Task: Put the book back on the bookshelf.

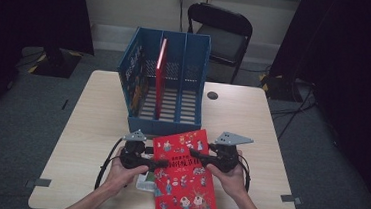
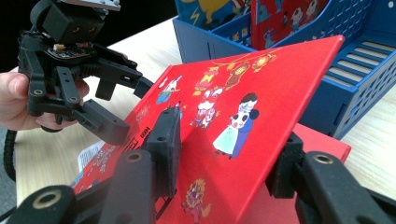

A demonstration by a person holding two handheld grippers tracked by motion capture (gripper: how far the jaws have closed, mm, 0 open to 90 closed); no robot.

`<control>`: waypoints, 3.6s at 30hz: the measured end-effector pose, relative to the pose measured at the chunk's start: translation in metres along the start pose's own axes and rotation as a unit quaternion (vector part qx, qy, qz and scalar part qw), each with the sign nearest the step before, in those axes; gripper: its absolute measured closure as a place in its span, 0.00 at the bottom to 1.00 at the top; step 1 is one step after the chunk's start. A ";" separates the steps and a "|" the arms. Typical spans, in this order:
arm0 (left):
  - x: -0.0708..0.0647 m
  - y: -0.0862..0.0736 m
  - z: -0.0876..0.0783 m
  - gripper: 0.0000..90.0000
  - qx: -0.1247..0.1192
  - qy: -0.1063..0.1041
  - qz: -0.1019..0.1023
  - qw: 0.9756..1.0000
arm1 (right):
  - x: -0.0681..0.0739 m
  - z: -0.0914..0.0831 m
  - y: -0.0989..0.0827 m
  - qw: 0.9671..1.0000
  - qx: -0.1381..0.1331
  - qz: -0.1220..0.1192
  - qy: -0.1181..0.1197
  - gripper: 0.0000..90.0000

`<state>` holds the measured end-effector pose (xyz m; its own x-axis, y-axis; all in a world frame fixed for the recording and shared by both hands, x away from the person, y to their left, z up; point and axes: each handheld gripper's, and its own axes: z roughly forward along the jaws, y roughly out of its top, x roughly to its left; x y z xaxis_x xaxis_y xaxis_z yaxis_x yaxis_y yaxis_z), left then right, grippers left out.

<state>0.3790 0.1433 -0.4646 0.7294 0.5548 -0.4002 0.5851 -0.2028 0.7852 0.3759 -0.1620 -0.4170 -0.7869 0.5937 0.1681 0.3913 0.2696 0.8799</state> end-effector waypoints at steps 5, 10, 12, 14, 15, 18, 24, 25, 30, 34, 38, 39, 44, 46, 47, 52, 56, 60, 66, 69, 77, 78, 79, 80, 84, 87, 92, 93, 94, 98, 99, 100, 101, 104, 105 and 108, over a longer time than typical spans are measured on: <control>-0.003 0.004 -0.007 0.29 -0.010 0.007 0.009 1.000 | 0.004 -0.003 0.006 1.000 -0.010 -0.004 -0.003 0.62; -0.005 0.007 -0.014 0.31 -0.023 0.003 0.010 1.000 | 0.009 -0.005 0.012 1.000 -0.016 -0.009 -0.005 0.64; -0.006 0.009 -0.018 0.34 -0.031 0.000 0.010 0.999 | 0.011 -0.006 0.016 1.000 -0.022 -0.011 -0.001 0.66; -0.006 0.012 -0.021 0.37 -0.038 -0.003 0.013 0.999 | 0.014 -0.008 0.021 0.999 -0.027 -0.016 0.007 0.69; -0.008 0.014 -0.024 0.37 -0.045 -0.006 0.014 0.999 | 0.015 -0.009 0.023 0.999 -0.028 -0.018 0.009 0.70; -0.010 0.016 -0.026 0.39 -0.056 -0.005 0.019 0.998 | 0.018 -0.013 0.030 0.999 -0.034 -0.029 0.014 0.71; -0.011 0.020 -0.027 0.39 -0.056 -0.008 0.025 0.998 | 0.016 -0.016 0.030 0.999 -0.040 -0.029 0.019 0.72; -0.012 0.022 -0.028 0.40 -0.060 -0.009 0.026 0.998 | 0.016 -0.016 0.031 0.999 -0.040 -0.030 0.018 0.72; -0.017 0.028 -0.033 0.43 -0.078 0.001 0.044 0.996 | 0.014 -0.022 0.038 0.997 -0.059 -0.036 0.019 0.72; -0.017 0.028 -0.032 0.44 -0.075 -0.004 0.041 0.996 | 0.013 -0.023 0.036 0.997 -0.065 -0.034 0.018 0.71; -0.016 0.026 -0.027 0.43 -0.064 -0.006 0.034 0.997 | 0.010 -0.021 0.028 0.998 -0.056 -0.026 0.024 0.73; -0.016 0.026 -0.027 0.43 -0.064 -0.006 0.034 0.997 | 0.010 -0.021 0.027 0.998 -0.055 -0.025 0.027 0.74; -0.020 0.033 -0.032 0.47 -0.077 -0.024 0.038 0.996 | 0.018 -0.019 0.032 0.996 -0.054 -0.037 0.059 0.81; -0.021 0.034 -0.036 0.48 -0.090 -0.026 0.036 0.995 | 0.020 -0.018 0.036 0.995 -0.059 -0.044 0.062 0.81; -0.020 0.035 -0.037 0.48 -0.093 -0.029 0.035 0.995 | 0.021 -0.018 0.038 0.995 -0.061 -0.048 0.063 0.82; -0.024 0.040 -0.044 0.48 -0.103 -0.029 0.050 0.993 | 0.023 -0.022 0.044 0.993 -0.078 -0.067 0.064 0.81; -0.025 0.039 -0.042 0.48 -0.098 -0.030 0.056 0.993 | 0.020 -0.023 0.039 0.992 -0.080 -0.067 0.068 0.80; -0.026 0.040 -0.038 0.46 -0.095 -0.040 0.054 0.993 | 0.021 -0.025 0.037 0.993 -0.077 -0.069 0.065 0.80; -0.027 0.041 -0.034 0.45 -0.087 -0.052 0.041 0.994 | 0.019 -0.028 0.032 0.993 -0.076 -0.063 0.063 0.80; -0.034 0.044 -0.039 0.44 -0.097 -0.053 0.051 0.993 | 0.020 -0.030 0.032 0.992 -0.085 -0.068 0.070 0.81; -0.048 0.049 -0.053 0.48 -0.108 -0.039 0.102 0.988 | 0.030 -0.041 0.040 0.987 -0.109 -0.096 0.070 0.78; -0.048 0.048 -0.052 0.48 -0.100 -0.039 0.105 0.989 | 0.029 -0.042 0.038 0.987 -0.108 -0.095 0.073 0.78; -0.049 0.046 -0.051 0.48 -0.100 -0.035 0.106 0.989 | 0.029 -0.042 0.036 0.987 -0.103 -0.098 0.073 0.78; -0.048 0.044 -0.050 0.49 -0.102 -0.038 0.108 0.988 | 0.030 -0.041 0.034 0.988 -0.099 -0.101 0.070 0.77; -0.051 0.046 -0.050 0.49 -0.100 -0.042 0.109 0.988 | 0.029 -0.043 0.031 0.988 -0.097 -0.094 0.069 0.73; -0.055 0.045 -0.051 0.49 -0.107 -0.051 0.108 0.987 | 0.030 -0.044 0.028 0.991 -0.082 -0.094 0.051 0.59; -0.063 0.044 -0.053 0.50 -0.110 -0.060 0.118 0.985 | 0.023 -0.046 0.020 0.994 -0.080 -0.061 0.044 0.46; -0.063 0.044 -0.053 0.50 -0.110 -0.060 0.118 0.985 | 0.023 -0.046 0.020 0.994 -0.080 -0.061 0.044 0.46; -0.064 0.044 -0.053 0.49 -0.111 -0.061 0.117 0.985 | 0.025 -0.048 0.020 0.994 -0.081 -0.064 0.042 0.45; -0.063 0.044 -0.053 0.49 -0.112 -0.077 0.110 0.985 | 0.027 -0.050 0.018 0.994 -0.081 -0.072 0.030 0.42; -0.063 0.044 -0.053 0.49 -0.112 -0.077 0.110 0.985 | 0.027 -0.050 0.018 0.994 -0.081 -0.072 0.030 0.42; -0.062 0.044 -0.052 0.49 -0.114 -0.085 0.102 0.985 | 0.027 -0.050 0.018 0.994 -0.082 -0.072 0.030 0.42; -0.062 0.045 -0.051 0.48 -0.114 -0.086 0.102 0.985 | 0.027 -0.050 0.017 0.993 -0.084 -0.072 0.029 0.42; -0.061 0.046 -0.050 0.48 -0.113 -0.090 0.098 0.985 | 0.027 -0.050 0.017 0.993 -0.084 -0.073 0.029 0.43; -0.061 0.047 -0.050 0.48 -0.112 -0.089 0.100 0.985 | 0.026 -0.050 0.017 0.993 -0.084 -0.073 0.029 0.43; -0.063 0.047 -0.050 0.48 -0.110 -0.088 0.103 0.985 | 0.027 -0.051 0.017 0.993 -0.086 -0.074 0.030 0.43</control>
<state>0.3429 0.1395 -0.3786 0.8858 0.3680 -0.2826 0.3415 -0.1049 0.9340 0.3372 -0.1796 -0.3747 -0.8590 0.5091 0.0538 0.1866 0.2135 0.9589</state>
